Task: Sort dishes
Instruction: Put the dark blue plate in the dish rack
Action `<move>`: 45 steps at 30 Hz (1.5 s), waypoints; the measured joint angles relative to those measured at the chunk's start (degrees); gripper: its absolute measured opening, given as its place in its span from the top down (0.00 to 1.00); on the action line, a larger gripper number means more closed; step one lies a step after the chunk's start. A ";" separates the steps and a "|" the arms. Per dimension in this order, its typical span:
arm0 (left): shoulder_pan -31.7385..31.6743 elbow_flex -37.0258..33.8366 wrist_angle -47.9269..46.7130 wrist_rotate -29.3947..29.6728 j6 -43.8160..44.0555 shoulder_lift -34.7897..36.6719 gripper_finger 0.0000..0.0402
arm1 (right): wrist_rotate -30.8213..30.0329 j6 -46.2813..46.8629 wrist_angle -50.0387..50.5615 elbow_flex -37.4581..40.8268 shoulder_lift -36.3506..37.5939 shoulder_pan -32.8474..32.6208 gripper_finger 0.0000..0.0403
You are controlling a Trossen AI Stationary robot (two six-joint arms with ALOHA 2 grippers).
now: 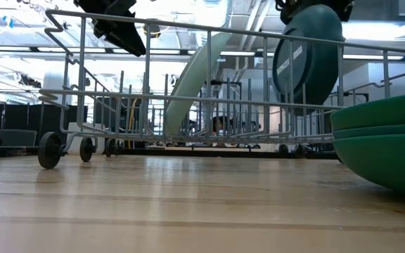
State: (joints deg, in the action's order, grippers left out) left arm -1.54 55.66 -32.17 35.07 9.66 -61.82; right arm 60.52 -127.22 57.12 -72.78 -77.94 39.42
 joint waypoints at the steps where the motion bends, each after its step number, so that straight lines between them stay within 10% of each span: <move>1: 0.00 0.00 0.00 -0.01 -0.01 0.00 0.57 | 0.11 0.77 -0.02 -0.02 -0.29 0.31 0.99; 45: 0.00 0.00 -0.04 -0.35 0.43 -0.02 0.57 | -12.18 26.99 0.73 0.01 -0.10 2.78 0.92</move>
State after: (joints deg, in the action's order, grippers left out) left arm -1.54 55.66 -32.21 34.72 10.10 -61.84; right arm 48.34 -100.22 57.84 -72.77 -78.04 42.19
